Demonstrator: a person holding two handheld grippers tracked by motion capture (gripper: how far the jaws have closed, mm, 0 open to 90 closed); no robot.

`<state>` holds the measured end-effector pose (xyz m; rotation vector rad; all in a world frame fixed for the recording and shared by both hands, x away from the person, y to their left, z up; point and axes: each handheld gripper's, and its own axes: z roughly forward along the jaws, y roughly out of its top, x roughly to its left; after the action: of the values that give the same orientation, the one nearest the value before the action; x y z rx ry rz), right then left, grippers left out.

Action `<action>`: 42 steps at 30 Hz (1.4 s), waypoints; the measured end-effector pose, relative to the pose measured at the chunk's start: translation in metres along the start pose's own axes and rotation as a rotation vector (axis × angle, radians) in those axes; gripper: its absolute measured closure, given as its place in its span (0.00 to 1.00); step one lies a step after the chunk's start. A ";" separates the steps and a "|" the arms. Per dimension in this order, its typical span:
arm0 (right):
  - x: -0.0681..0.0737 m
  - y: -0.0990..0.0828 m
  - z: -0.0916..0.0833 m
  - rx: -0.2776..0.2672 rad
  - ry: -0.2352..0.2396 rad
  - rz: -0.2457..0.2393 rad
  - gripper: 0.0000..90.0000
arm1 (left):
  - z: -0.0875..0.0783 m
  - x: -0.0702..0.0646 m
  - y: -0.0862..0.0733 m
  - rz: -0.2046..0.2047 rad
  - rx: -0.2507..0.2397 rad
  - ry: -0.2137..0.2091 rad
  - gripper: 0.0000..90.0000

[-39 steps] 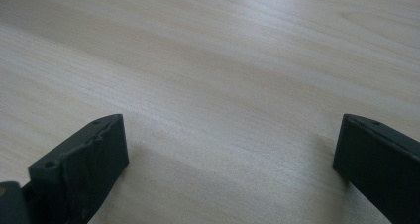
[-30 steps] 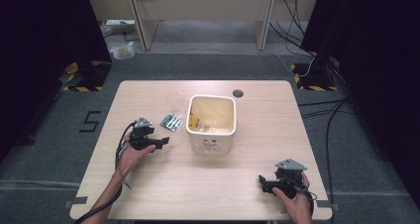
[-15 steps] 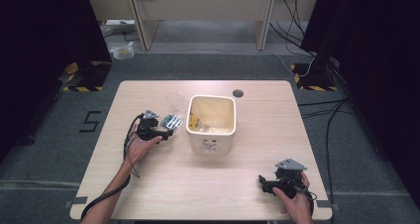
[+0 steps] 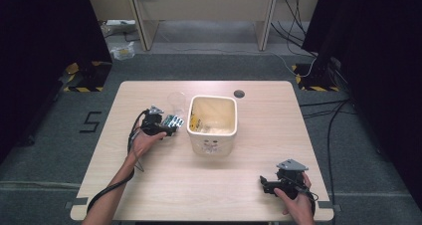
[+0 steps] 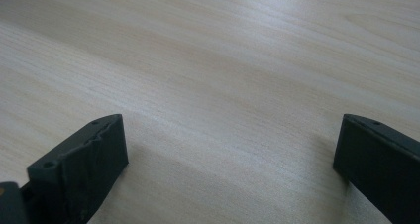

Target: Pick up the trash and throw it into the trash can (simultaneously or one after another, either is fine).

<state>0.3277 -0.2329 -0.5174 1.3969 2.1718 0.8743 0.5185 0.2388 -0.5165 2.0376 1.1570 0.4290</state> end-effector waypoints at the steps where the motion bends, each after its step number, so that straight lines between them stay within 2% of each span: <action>1: 0.000 0.000 0.000 -0.001 0.000 -0.001 0.00 | 0.000 -0.001 0.001 -0.001 0.000 -0.003 0.18; 4: 0.000 0.000 0.000 0.000 0.000 -0.001 0.00 | 0.001 -0.003 0.005 0.002 0.010 -0.004 0.18; 7: 0.000 0.000 0.000 0.000 0.001 -0.002 0.00 | 0.005 -0.002 0.008 -0.012 0.010 0.008 0.17; 12: 0.000 0.000 0.000 0.001 0.002 -0.002 0.00 | 0.011 0.000 0.012 -0.029 0.013 0.003 0.17; 25: 0.000 0.000 0.001 -0.004 0.007 -0.008 0.00 | 0.022 0.001 0.019 -0.023 0.023 0.030 0.16; 34: 0.000 0.000 0.001 -0.004 0.008 -0.010 0.00 | 0.023 -0.002 0.018 0.006 0.028 0.060 0.16; 38: 0.000 0.000 0.001 -0.004 0.008 -0.010 0.00 | 0.020 0.001 0.019 -0.001 0.032 0.077 0.25; 42: 0.000 0.000 0.001 -0.004 0.008 -0.010 0.00 | 0.017 0.002 0.018 -0.004 0.028 0.073 0.36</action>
<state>0.3282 -0.2325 -0.5176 1.3820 2.1800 0.8815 0.5403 0.2270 -0.5145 2.0580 1.2173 0.4913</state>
